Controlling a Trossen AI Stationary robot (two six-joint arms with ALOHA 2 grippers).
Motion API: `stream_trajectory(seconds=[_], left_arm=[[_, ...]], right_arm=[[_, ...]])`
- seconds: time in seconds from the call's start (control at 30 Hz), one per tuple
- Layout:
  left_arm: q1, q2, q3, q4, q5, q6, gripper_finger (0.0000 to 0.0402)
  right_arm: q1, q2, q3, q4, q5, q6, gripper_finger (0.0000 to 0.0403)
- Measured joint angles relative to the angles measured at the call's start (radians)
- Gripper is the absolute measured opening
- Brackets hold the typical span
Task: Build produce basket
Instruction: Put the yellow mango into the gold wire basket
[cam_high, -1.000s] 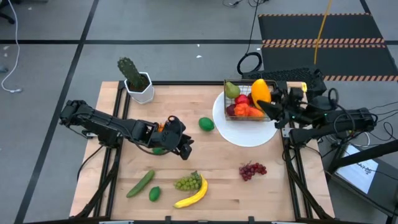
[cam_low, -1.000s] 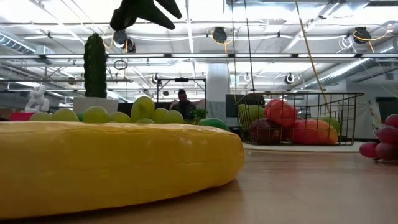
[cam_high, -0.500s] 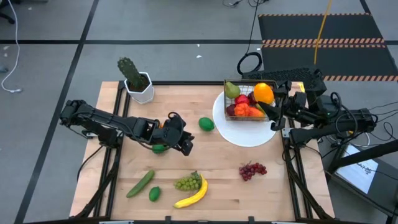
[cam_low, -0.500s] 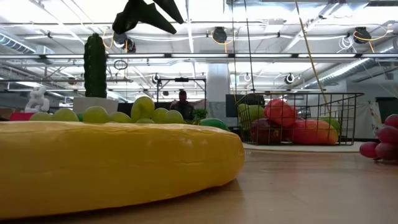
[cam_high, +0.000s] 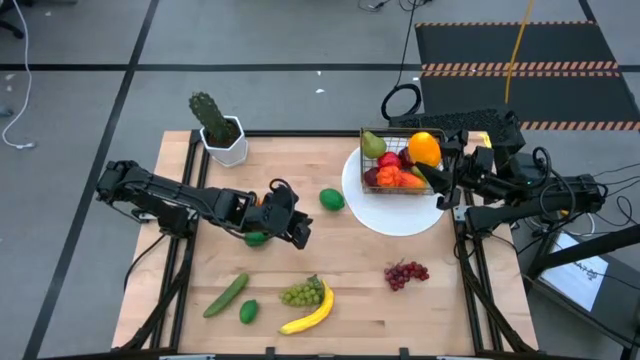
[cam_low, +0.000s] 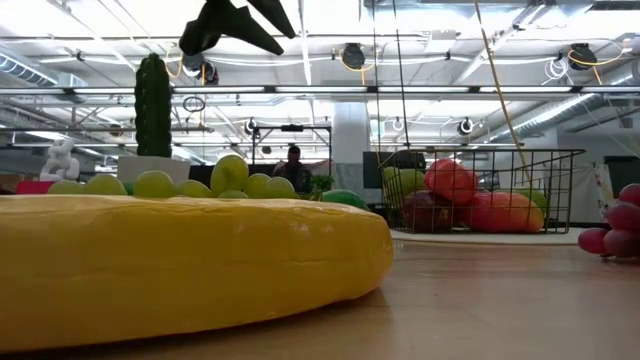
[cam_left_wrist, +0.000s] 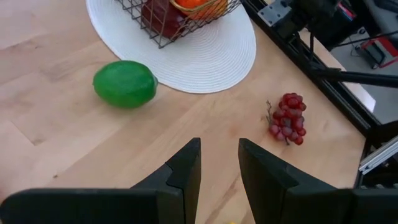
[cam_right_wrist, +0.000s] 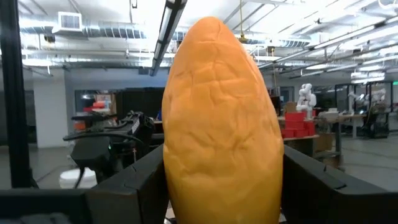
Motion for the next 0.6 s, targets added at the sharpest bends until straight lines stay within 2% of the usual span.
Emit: stream_trajectory(seconds=[0.23, 0.6], left_arm=[[-0.018, 0.000, 0.000, 0.000, 0.002, -0.038, 0.0108], [0.002, 0.000, 0.000, 0.000, 0.002, 0.068, 0.0108]], right_arm=[[0.000, 0.000, 0.000, 0.001, 0.000, 0.116, 0.0231], [0.000, 0.000, 0.000, 0.044, 0.044, 0.357, 0.0231]])
